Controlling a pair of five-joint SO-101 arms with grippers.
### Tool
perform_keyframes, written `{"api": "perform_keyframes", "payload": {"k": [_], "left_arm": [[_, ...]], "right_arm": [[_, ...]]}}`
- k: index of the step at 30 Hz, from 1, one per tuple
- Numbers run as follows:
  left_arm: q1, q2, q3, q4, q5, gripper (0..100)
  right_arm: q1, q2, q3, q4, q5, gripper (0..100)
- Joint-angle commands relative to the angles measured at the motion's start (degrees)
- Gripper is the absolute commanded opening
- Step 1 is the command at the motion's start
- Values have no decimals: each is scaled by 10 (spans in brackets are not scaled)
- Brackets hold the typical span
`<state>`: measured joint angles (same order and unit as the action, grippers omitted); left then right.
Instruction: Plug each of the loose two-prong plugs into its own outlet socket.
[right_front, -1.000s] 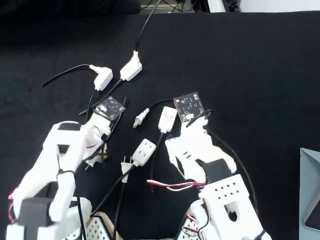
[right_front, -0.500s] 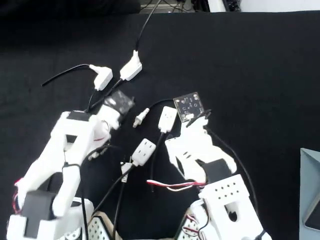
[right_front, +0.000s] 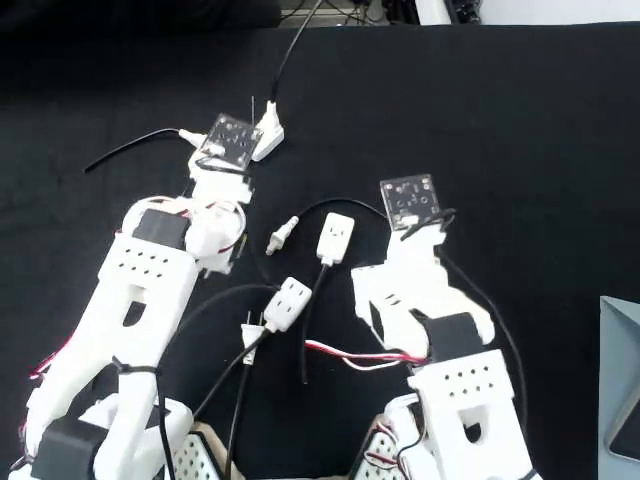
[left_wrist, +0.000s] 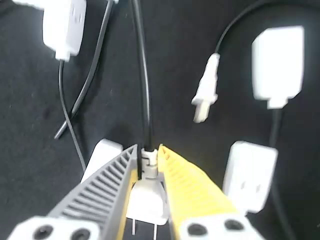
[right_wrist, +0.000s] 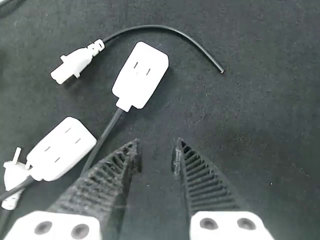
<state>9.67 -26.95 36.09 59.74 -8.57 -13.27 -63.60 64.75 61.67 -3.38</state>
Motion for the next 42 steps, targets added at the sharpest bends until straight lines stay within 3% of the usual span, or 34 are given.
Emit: {"api": "perform_keyframes", "payload": {"k": [1, 11, 17, 24, 33, 42], "left_arm": [[46, -23, -65, 3, 54, 29], [73, -28, -141, 3, 121, 29], [87, -135, -131, -3, 121, 29], [101, -275, -32, -81, 125, 29], [133, -414, 51, -98, 142, 29], [134, -513, 139, -113, 139, 29]], "right_arm": [[-35, -12, -39, 9, -9, 113], [-61, -126, -52, 8, -9, 113], [-116, -225, -24, -10, -33, 113], [-169, -249, 13, -80, -34, 113], [-236, -255, 44, -164, -37, 116], [-278, -255, 44, -166, -36, 116]]}}
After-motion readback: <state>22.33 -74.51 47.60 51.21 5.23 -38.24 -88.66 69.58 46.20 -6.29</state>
